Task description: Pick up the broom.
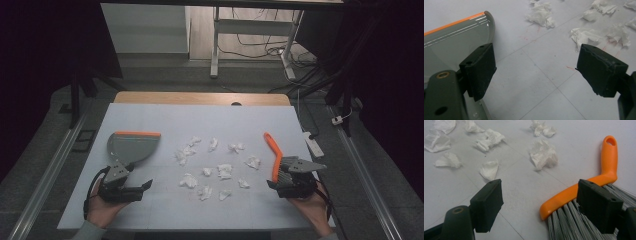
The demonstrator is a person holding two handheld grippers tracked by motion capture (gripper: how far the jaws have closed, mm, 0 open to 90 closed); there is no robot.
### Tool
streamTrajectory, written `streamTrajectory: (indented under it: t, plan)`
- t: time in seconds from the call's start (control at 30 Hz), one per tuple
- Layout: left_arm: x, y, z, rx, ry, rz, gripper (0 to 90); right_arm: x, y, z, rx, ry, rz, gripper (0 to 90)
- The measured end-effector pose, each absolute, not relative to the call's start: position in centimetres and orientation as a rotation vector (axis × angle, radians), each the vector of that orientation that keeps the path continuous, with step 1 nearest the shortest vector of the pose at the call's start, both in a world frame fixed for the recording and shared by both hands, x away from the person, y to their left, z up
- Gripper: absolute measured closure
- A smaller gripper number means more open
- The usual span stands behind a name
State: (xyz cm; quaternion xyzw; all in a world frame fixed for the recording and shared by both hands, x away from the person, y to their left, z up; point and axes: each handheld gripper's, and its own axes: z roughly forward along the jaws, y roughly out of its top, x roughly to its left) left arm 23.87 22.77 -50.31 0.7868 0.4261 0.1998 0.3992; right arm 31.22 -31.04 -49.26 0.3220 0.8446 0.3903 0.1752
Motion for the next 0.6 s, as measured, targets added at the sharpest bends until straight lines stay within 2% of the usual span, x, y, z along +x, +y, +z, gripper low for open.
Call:
streamTrajectory:
  t: [0.6]
  plan:
    - [24.27,22.54,-50.29,2.0,1.069,0.524,16.4,31.17,-30.64,-49.05,0.912,2.411,1.058,22.3]
